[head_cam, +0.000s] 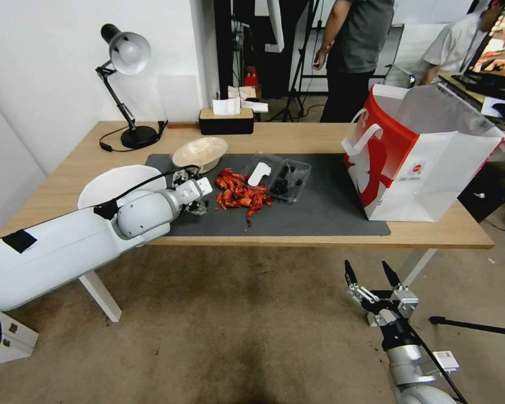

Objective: Pick up the trash from the table and place it into the takeout bag.

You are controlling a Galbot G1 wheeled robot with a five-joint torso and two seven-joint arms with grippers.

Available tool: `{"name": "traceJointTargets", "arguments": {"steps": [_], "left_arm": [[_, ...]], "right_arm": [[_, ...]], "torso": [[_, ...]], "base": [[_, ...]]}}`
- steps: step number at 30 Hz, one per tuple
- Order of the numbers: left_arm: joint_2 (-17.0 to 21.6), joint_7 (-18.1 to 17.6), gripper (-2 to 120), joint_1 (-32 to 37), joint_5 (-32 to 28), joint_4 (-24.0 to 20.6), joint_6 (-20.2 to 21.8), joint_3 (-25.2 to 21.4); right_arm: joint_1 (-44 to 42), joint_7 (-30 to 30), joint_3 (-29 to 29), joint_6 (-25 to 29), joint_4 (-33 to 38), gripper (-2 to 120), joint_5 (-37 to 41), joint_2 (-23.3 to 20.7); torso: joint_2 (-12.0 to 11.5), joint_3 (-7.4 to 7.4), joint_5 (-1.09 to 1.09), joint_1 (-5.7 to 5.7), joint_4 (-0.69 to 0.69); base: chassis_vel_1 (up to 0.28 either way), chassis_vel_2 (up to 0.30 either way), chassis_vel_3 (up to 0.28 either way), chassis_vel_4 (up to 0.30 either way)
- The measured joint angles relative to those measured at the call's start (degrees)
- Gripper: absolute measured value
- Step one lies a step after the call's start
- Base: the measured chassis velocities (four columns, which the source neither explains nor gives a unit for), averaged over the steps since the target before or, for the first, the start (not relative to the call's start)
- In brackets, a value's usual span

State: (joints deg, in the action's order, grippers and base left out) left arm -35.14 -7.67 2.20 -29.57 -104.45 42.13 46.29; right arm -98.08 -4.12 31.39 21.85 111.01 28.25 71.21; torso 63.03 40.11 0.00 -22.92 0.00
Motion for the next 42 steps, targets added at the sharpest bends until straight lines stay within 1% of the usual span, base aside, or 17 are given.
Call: {"name": "traceJointTargets", "arguments": {"steps": [3,4,24,25,27,28,29,31,32,34,36,37,38,39,41,42], "left_arm": [[0.1,0.0,84,-0.3,0.1,0.1,0.0,0.5],[0.1,0.0,82,-0.4,0.5,0.3,0.0,0.9],[0.6,0.2,78,0.2,1.7,0.5,0.0,2.4],[0.6,0.2,73,0.3,1.7,0.6,0.0,2.4],[0.6,0.2,67,0.3,1.5,0.8,0.0,2.4],[0.6,0.2,67,0.3,1.5,0.8,0.0,2.4],[0.6,0.2,63,0.4,1.5,0.9,0.0,2.4],[0.6,0.1,52,0.4,1.3,1.0,0.0,2.4],[0.6,0.1,52,0.4,1.3,1.0,0.0,2.4],[0.6,0.0,40,0.6,1.2,1.0,0.0,2.4],[0.6,0.0,40,0.6,1.2,1.0,0.0,2.4],[0.6,0.0,31,0.7,1.1,1.0,0.0,2.4],[0.5,-0.1,27,0.7,1.1,1.0,0.0,2.4],[0.5,-0.1,27,0.7,1.1,1.0,0.0,2.4],[0.5,-0.1,16,0.7,1.1,1.0,0.0,2.4],[0.5,-0.1,16,0.7,1.1,1.0,0.0,2.4]], "right_arm": [[0.0,0.0,0.0,0.0,0.0,100,0.0,0.0],[0.1,0.0,0.0,0.0,-0.1,100,0.0,0.0],[0.1,0.0,-0.2,0.0,-0.2,100,0.0,0.2],[0.1,0.0,-0.2,0.0,-0.2,100,-0.1,0.2],[0.0,0.0,-0.3,0.0,-0.2,100,-0.1,0.2],[0.0,0.0,-0.3,0.0,-0.2,100,-0.1,0.2],[0.0,0.0,-0.3,0.0,-0.2,100,-0.1,0.2],[-0.1,0.0,-0.3,0.0,-0.1,100,-0.1,0.2],[-0.1,0.0,-0.3,0.0,-0.1,100,-0.1,0.2],[-0.1,0.0,-0.3,0.0,0.0,100,0.1,0.3],[-0.1,0.0,-0.3,0.0,0.0,100,0.1,0.3],[-0.1,0.0,-0.3,0.0,0.1,100,0.1,0.3],[-0.1,0.0,-0.3,0.0,0.1,100,0.2,0.3],[-0.1,0.0,-0.3,0.0,0.1,100,0.2,0.3],[-0.1,0.0,-0.4,0.0,0.1,100,0.2,0.3],[-0.1,0.0,-0.4,0.0,0.1,100,0.2,0.3]], "torso": [[0.0,0.0,0.0,0.0,0.0],[0.0,0.0,0.0,0.0,0.0],[0.0,0.0,0.0,0.0,0.0],[0.0,0.0,0.0,0.0,0.0],[0.0,0.0,0.0,0.0,0.0],[0.0,0.0,0.0,0.0,0.0],[0.0,0.0,0.0,0.0,0.0],[0.0,0.0,0.0,0.0,0.0],[0.0,0.0,0.0,0.0,0.0],[0.0,0.0,0.0,0.0,0.0],[0.0,0.0,0.0,0.0,0.0],[0.0,0.0,0.0,0.0,0.0],[0.0,0.0,0.0,0.0,0.0],[0.0,0.0,0.0,0.0,0.0],[0.0,0.0,0.0,0.0,0.0],[0.0,0.0,0.0,0.0,0.0]], "base": [[0.0,0.0,0.0,0.0],[0.0,0.0,0.0,0.0],[0.0,0.0,0.0,0.0],[0.0,0.0,0.0,0.0],[0.0,0.0,0.0,0.0],[0.0,0.0,0.0,0.0],[0.0,0.0,0.0,0.0],[0.0,0.0,0.0,0.0],[0.0,0.0,0.0,0.0],[0.0,0.0,0.0,0.0],[0.0,0.0,0.0,0.0],[0.0,0.0,0.0,0.0],[0.0,0.0,0.0,0.0],[0.0,0.0,0.0,0.0],[0.0,0.0,0.0,0.0],[0.0,0.0,0.0,0.0]]}}
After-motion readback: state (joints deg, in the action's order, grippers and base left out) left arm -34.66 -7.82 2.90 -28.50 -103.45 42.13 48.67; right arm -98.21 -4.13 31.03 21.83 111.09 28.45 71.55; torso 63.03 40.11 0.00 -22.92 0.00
